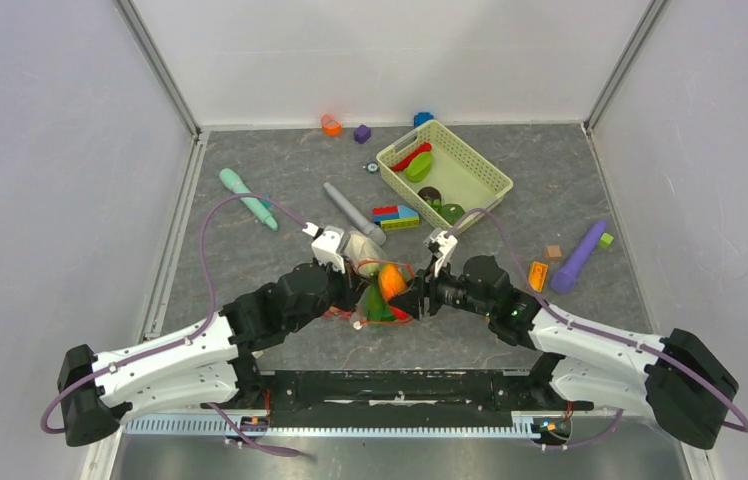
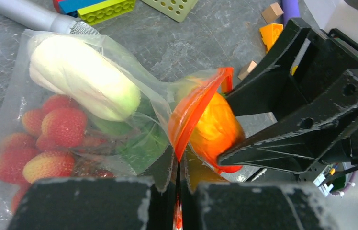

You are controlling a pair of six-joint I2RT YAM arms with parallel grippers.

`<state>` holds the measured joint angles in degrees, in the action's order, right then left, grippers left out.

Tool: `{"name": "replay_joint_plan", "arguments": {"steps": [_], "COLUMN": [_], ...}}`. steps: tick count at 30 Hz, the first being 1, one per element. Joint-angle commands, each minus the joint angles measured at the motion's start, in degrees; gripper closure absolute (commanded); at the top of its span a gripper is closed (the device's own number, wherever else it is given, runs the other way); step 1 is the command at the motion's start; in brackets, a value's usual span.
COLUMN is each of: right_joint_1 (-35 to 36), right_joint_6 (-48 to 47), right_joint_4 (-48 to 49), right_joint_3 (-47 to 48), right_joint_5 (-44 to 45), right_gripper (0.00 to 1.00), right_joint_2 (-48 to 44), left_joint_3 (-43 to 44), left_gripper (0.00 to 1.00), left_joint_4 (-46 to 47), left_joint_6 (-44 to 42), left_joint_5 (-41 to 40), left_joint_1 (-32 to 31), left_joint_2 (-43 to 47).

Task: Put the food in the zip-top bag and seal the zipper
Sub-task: Place the fake fruit in the zipper food storage bag.

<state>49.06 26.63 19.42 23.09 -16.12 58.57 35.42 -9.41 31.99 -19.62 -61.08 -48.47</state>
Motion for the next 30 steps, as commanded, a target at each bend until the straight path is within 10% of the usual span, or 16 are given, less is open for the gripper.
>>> {"name": "replay_joint_plan", "arguments": {"steps": [1,15,30], "right_joint_1": [3.29,18.91,24.3], "right_joint_6": [2.81,10.81,5.8], "right_joint_4": [6.25,29.69,15.91], "right_joint_3": [4.27,-0.72,8.13], "right_joint_5": [7.94,51.48,69.69], "right_gripper": [0.91,0.88,0.65], "right_joint_2": [3.56,11.76,22.93], "left_joint_3": [2.59,2.52,0.06], "left_gripper": [0.98,0.98,0.98], "left_joint_4": [2.29,3.14,6.44], "left_joint_6": [1.22,1.64,1.24], "left_joint_5": [3.64,9.64,15.67], "left_joint_1": [0.15,0.11,0.0], "left_joint_2": [0.28,2.27,11.12]}}
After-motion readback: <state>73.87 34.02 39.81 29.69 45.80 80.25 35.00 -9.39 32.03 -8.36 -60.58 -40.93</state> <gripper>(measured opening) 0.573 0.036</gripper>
